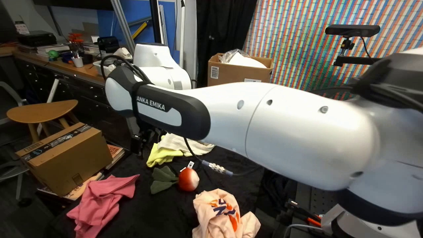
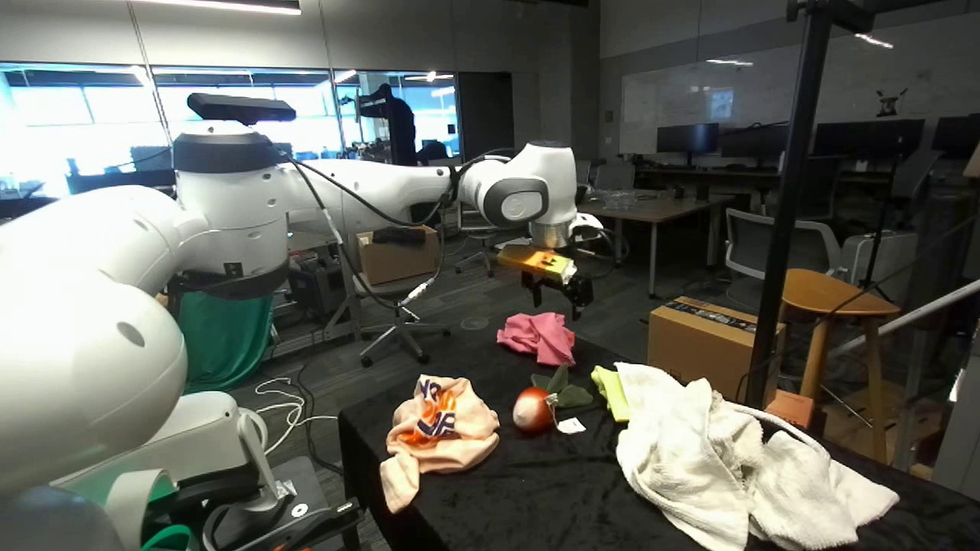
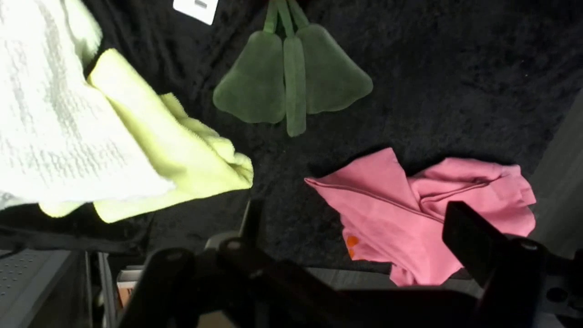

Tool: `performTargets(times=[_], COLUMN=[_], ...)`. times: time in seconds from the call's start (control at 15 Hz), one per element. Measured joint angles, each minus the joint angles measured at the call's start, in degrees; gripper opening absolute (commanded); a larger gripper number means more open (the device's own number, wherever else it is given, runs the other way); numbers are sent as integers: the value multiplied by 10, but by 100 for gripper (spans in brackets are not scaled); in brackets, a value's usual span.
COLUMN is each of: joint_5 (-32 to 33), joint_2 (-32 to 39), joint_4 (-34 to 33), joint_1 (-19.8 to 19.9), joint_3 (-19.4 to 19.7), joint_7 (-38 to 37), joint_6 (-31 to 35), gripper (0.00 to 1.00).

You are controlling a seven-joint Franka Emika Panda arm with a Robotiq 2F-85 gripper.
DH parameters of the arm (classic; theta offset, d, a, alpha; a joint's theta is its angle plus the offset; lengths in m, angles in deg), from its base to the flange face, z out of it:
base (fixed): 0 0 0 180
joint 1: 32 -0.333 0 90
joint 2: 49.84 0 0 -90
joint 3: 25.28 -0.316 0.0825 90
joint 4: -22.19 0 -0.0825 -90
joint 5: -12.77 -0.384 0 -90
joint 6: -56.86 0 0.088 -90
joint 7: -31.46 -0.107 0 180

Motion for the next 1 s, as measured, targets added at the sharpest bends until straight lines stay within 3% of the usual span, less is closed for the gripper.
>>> performTargets(times=[0.4,0.73,1.0], joint_5=[7,7,7], joint_2=[-1,-12,-52], joint_4=[-164,-246,-310], joint_1=[109,139,156], joint_3=[-18,-35,-45], joint_7=[67,72,16], joint_6=[-44,-40,18], gripper=[100,100,100])
